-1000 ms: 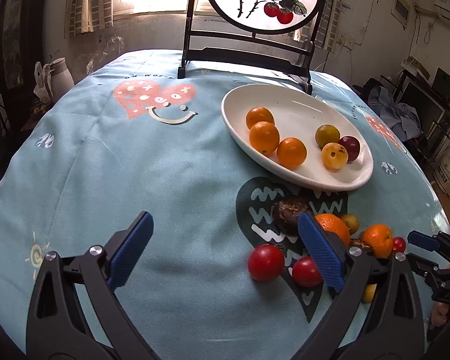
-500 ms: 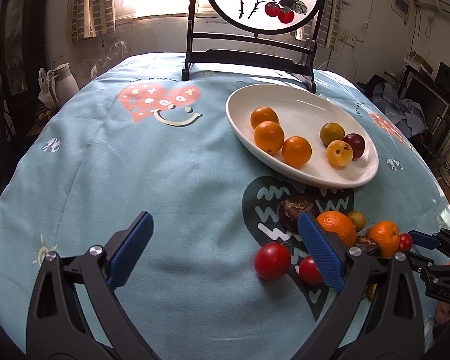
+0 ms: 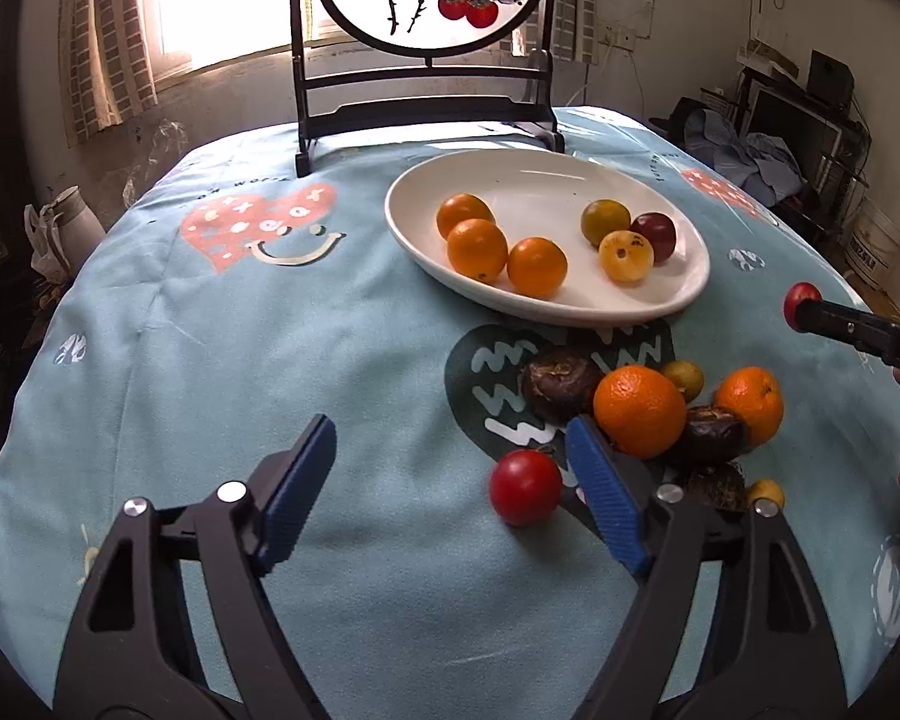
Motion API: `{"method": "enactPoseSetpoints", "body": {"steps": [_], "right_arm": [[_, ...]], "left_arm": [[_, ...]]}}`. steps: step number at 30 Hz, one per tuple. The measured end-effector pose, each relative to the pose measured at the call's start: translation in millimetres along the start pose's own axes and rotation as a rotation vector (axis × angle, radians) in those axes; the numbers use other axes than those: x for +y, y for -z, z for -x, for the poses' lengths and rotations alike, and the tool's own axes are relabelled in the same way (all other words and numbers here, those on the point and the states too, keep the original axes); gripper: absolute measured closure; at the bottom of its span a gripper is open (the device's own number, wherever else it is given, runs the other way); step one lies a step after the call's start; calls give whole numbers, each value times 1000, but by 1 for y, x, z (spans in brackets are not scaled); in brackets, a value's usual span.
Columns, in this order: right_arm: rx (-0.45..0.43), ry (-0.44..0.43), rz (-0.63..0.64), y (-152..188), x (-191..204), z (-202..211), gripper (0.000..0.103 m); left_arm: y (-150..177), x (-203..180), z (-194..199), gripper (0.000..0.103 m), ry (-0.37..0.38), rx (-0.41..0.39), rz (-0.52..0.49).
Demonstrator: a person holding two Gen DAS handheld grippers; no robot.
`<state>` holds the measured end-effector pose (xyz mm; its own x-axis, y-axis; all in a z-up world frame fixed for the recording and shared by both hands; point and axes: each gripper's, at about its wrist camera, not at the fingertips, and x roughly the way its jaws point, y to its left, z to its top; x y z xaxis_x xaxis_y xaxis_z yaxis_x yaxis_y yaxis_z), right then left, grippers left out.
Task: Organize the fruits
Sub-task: 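Grasp a red tomato with the right gripper while the left gripper grasps another red tomato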
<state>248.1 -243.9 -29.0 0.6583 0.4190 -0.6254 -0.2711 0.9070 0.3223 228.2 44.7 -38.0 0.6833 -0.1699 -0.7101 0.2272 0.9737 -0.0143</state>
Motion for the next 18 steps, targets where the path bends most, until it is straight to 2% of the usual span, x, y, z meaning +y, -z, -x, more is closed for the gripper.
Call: {"method": "enactPoseSetpoints", "body": {"steps": [3, 10, 15, 17, 18], "right_arm": [[52, -5, -6, 7, -2, -10, 72], [61, 0, 4, 12, 1, -9, 72], [67, 4, 10, 14, 2, -10, 72], [69, 2, 14, 14, 3, -11, 72], [70, 0, 15, 15, 3, -11, 72]], "left_arm": [[5, -7, -8, 44, 14, 39, -30], [8, -18, -12, 47, 51, 51, -72], [10, -26, -14, 55, 68, 53, -101], [10, -24, -15, 55, 80, 59, -91], [9, -22, -15, 59, 97, 65, -81]]}}
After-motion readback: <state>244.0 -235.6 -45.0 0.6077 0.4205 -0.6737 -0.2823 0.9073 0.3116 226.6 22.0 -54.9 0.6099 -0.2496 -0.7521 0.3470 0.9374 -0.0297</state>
